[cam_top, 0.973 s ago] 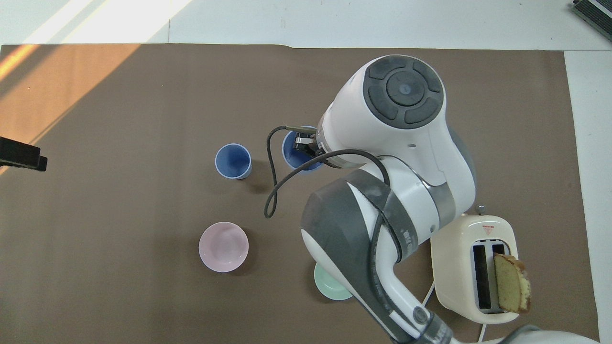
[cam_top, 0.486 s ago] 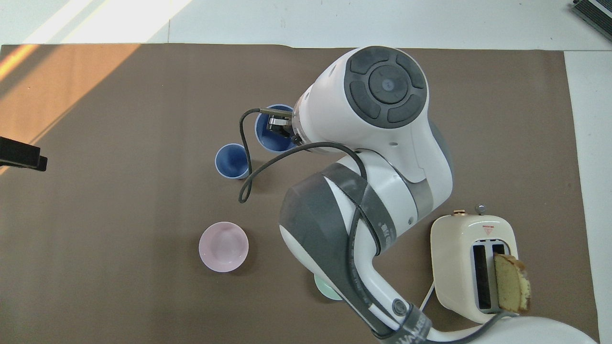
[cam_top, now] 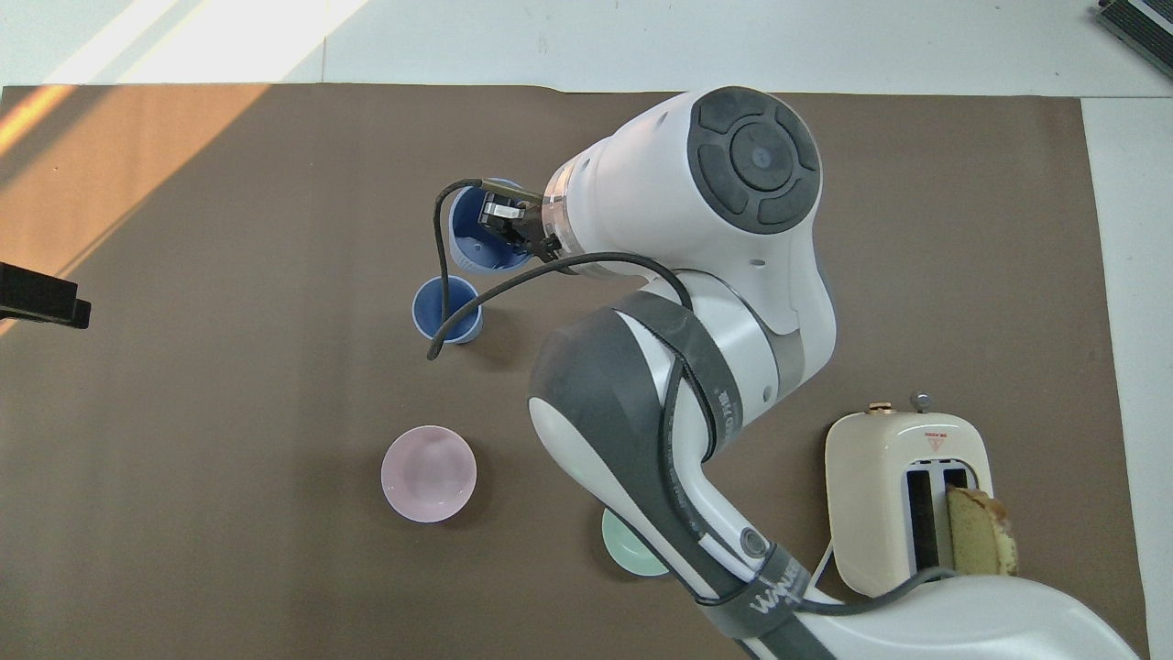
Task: Stack blue cups with both arms
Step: 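Lower the held cup into the first cup and open the right gripper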
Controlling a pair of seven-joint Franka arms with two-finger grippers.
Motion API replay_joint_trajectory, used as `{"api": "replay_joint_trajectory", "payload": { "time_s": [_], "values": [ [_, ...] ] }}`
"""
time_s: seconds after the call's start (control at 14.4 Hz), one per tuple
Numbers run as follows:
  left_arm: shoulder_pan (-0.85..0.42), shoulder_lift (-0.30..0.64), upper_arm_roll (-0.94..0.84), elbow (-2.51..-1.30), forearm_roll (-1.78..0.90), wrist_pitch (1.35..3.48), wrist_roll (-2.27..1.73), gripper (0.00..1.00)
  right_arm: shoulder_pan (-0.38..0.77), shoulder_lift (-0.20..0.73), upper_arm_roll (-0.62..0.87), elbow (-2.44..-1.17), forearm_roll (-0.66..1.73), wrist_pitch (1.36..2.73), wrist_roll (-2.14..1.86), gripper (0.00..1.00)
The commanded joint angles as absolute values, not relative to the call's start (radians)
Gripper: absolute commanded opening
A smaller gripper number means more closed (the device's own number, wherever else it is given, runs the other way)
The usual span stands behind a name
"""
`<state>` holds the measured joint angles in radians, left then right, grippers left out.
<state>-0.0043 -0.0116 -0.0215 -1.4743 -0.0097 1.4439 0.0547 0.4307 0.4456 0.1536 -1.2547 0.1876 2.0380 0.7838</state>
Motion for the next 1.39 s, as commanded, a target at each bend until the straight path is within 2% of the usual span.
{"api": "replay_joint_trajectory", "payload": {
  "time_s": [0.0,0.42,0.63,1.32],
  "values": [
    [0.011,-0.023,-0.031,-1.489,0.000,1.447,0.067,1.00,0.440,0.453,0.164,-1.293,0.212,2.055,0.804,0.00],
    [0.011,-0.023,-0.031,-1.489,0.000,1.447,0.067,1.00,0.468,0.489,0.164,-1.322,0.206,2.074,0.795,0.00],
    [0.011,-0.021,-0.031,-1.489,0.002,1.447,0.067,1.00,0.492,0.526,0.164,-1.322,0.204,2.140,0.798,0.00],
    [0.011,-0.021,-0.031,-1.489,0.000,1.447,0.067,1.00,0.500,0.552,0.164,-1.333,0.218,2.161,0.804,0.00]
  ]
}}
